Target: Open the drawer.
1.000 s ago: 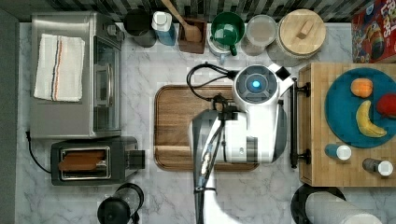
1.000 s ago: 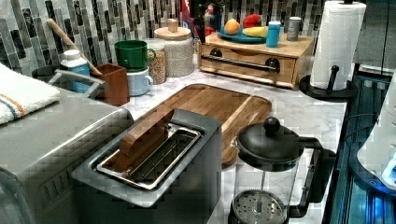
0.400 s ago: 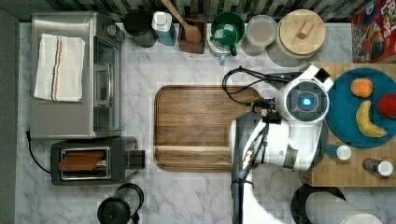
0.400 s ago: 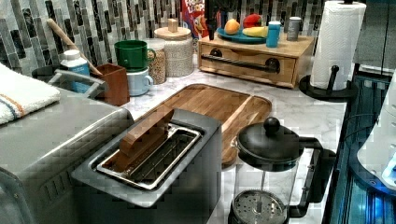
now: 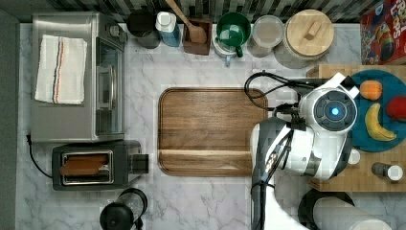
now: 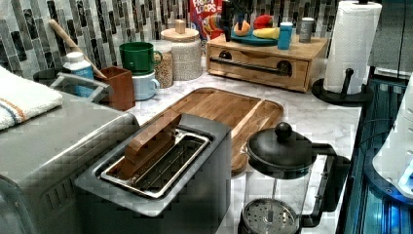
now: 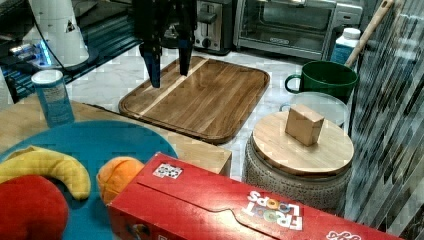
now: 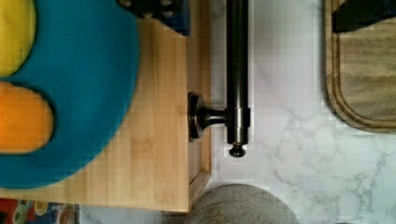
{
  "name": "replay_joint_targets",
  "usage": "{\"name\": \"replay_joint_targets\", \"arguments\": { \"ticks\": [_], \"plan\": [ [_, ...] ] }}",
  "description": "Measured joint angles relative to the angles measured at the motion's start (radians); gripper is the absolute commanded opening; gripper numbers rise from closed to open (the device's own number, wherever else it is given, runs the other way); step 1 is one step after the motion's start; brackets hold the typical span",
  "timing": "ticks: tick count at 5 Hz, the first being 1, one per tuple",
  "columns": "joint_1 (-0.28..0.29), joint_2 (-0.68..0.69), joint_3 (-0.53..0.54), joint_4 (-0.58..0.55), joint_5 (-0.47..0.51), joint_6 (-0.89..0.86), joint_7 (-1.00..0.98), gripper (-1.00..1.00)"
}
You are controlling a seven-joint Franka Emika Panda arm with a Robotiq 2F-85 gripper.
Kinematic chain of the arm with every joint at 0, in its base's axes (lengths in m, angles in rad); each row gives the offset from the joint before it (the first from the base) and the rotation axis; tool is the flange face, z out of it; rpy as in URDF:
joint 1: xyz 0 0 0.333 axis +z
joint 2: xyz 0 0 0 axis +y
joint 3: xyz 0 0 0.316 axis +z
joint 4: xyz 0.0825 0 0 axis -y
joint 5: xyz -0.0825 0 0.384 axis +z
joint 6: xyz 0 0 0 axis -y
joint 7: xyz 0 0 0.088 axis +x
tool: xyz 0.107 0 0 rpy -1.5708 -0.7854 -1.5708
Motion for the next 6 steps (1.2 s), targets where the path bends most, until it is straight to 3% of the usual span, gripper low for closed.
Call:
{"name": "replay_joint_targets", "arguments": {
  "ticks": [4,5,6],
  "plan": [
    [-0.002,0.176,-0.006,-0.002,-0.023,0.195,-0.028,1.00],
    [0.004,0.211,-0.019,-0.012,-0.060,0.174,-0.007,1.00],
    [0.004,0.219,-0.023,-0.031,-0.038,0.146,0.027,1.00]
  ]
}}
